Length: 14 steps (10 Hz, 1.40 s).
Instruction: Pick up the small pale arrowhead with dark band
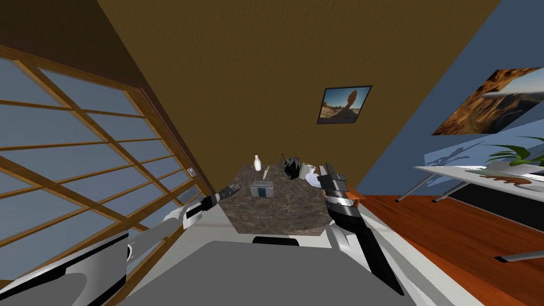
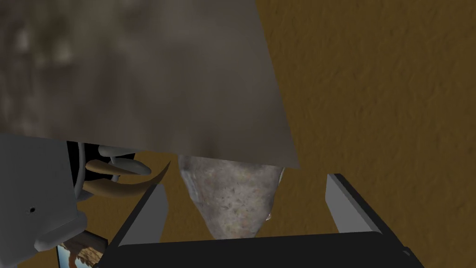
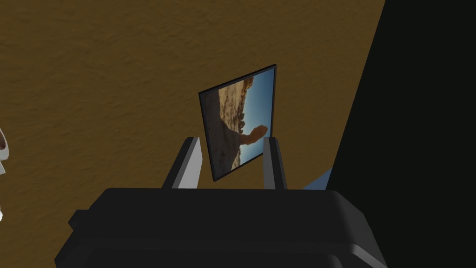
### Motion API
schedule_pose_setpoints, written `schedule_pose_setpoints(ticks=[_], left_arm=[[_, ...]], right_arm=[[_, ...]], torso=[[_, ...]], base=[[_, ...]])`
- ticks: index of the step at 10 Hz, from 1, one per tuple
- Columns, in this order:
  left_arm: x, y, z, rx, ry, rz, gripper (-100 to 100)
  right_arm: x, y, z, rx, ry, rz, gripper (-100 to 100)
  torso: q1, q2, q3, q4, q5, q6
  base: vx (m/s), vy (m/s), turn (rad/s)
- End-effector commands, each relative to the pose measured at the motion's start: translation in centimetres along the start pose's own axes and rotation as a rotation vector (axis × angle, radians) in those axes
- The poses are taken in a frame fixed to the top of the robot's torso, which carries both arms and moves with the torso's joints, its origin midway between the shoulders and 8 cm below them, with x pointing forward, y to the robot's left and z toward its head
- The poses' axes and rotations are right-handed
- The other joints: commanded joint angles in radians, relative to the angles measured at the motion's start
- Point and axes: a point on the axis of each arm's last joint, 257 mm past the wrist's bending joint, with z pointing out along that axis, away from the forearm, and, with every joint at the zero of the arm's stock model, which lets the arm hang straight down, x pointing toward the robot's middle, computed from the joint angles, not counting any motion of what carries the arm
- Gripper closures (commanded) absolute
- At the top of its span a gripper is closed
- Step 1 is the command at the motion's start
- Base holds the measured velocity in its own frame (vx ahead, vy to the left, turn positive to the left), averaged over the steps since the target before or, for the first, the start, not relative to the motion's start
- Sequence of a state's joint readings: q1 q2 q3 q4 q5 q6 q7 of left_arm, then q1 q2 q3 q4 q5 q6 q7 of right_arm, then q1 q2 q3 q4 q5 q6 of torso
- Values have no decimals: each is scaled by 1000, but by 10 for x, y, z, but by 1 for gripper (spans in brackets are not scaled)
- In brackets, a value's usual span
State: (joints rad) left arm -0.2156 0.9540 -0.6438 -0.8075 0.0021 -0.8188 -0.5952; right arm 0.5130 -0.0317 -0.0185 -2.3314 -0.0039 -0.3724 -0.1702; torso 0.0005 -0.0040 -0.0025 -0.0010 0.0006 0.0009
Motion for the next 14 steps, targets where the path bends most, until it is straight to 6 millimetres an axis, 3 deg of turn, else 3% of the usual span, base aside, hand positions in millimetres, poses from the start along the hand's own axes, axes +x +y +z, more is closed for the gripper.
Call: schedule_pose_setpoints(ticks=[1, 5, 6, 7, 14], left_arm=[[0, 0, 0, 0, 0, 0, 100], [-1, -1, 1, 4, -2, 1, 100], [-1, -1, 1, 4, -2, 1, 0], [7, -8, 4, -6, 7, -35, 100], [16, -17, 11, -58, 9, -102, 100]], right_arm=[[0, 0, 0, 0, 0, 0, 0], [0, 0, 0, 0, 0, 0, 0], [0, 0, 0, 0, 0, 0, 0], [0, 0, 0, 0, 0, 0, 0], [0, 0, 0, 0, 0, 0, 0]], torso=[[0, 0, 0, 0, 0, 0], [2, 0, 0, 0, 1, -1], [2, 0, 0, 0, 1, -1], [2, 0, 0, 0, 1, -1], [3, -4, -6, -8, 9, 4]], base=[[0, 0, 0], [0, 0, 0], [0, 0, 0], [-55, 76, -247], [-65, 66, -146]])
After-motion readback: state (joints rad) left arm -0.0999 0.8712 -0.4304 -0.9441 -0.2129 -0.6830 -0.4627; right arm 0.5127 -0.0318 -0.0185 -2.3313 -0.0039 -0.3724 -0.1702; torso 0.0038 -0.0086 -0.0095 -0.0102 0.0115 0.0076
